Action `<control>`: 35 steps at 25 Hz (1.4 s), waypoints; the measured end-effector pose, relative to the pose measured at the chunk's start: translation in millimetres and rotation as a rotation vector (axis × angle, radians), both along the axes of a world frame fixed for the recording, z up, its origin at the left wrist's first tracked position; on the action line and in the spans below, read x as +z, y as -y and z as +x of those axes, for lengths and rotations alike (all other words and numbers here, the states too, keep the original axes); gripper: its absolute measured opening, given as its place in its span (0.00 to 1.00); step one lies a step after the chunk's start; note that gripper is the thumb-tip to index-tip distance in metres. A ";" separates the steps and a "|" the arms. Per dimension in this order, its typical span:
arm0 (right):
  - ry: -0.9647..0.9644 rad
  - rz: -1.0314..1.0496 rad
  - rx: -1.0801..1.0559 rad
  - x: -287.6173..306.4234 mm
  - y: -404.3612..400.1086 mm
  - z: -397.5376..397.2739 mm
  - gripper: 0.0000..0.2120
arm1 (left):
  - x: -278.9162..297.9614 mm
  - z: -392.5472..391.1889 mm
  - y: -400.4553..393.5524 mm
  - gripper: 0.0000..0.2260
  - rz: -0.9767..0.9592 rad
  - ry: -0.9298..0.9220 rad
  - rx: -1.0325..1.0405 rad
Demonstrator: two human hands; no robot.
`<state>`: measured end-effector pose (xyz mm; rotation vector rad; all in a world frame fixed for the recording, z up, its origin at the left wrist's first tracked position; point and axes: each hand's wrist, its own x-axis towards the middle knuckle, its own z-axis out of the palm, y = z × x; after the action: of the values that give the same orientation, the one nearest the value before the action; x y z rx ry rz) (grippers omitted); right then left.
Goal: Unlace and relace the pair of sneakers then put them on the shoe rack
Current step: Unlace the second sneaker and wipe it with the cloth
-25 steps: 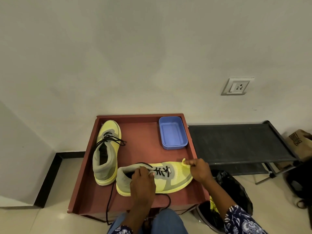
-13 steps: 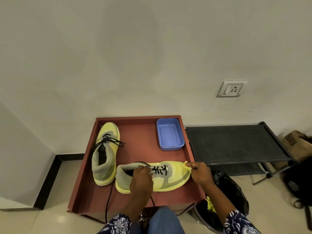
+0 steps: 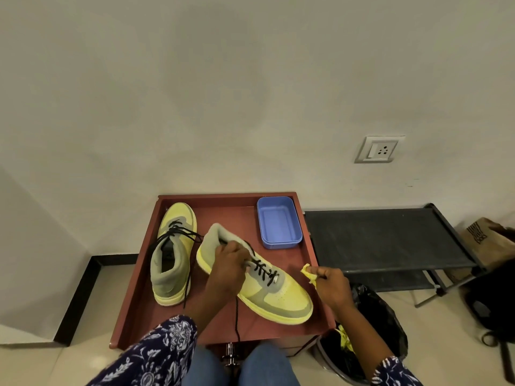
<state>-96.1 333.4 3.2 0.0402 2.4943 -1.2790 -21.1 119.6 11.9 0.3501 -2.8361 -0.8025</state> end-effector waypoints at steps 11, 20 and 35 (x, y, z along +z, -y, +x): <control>0.068 -0.125 0.019 -16.5 22.3 24.9 0.10 | 6.5 -13.9 44.7 0.08 0.078 0.002 0.126; 0.059 -0.145 0.070 -33.6 62.6 52.6 0.11 | -26.6 -0.5 51.0 0.15 0.068 0.006 0.177; -0.389 0.186 0.387 -56.5 98.7 95.2 0.18 | -60.3 36.1 10.4 0.18 0.460 0.167 0.431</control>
<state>-0.8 234.7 -53.3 -0.6724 2.7459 -0.9621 14.9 109.2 -48.4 1.0894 -2.5308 -1.3601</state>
